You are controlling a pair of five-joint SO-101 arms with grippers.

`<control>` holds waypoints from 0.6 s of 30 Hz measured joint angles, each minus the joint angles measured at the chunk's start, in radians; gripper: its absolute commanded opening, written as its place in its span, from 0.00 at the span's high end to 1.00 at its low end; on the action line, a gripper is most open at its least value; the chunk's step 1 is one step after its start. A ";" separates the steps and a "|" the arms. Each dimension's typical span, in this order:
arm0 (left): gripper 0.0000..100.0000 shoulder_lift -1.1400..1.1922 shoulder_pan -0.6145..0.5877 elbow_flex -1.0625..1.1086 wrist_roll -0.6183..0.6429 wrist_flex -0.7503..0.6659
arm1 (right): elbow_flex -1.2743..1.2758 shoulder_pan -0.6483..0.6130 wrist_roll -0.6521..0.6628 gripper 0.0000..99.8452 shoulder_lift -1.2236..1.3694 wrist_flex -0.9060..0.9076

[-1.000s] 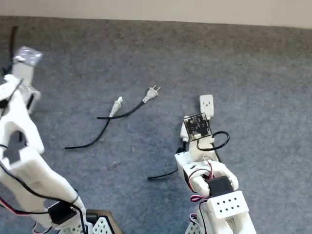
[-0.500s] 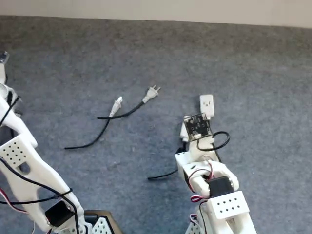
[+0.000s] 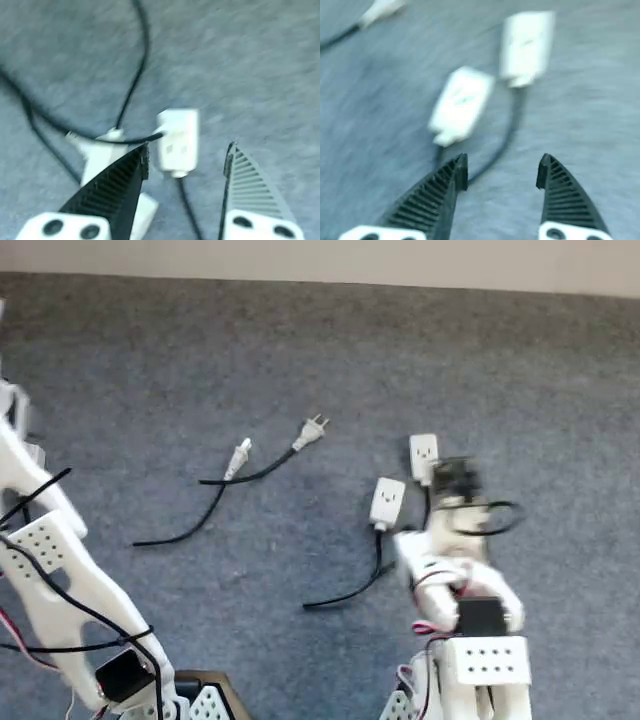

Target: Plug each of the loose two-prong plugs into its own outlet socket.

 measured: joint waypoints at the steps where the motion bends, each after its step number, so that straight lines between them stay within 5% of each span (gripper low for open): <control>1: 0.75 -0.017 0.025 0.011 0.014 0.002 | -0.046 0.051 0.000 0.78 0.000 0.035; 8: 0.76 -0.313 0.304 0.315 0.046 0.002 | -0.278 0.292 0.000 0.78 -0.002 0.213; 18: 0.77 -0.652 0.928 1.013 0.003 -0.068 | -0.281 0.724 0.000 0.78 -0.002 0.219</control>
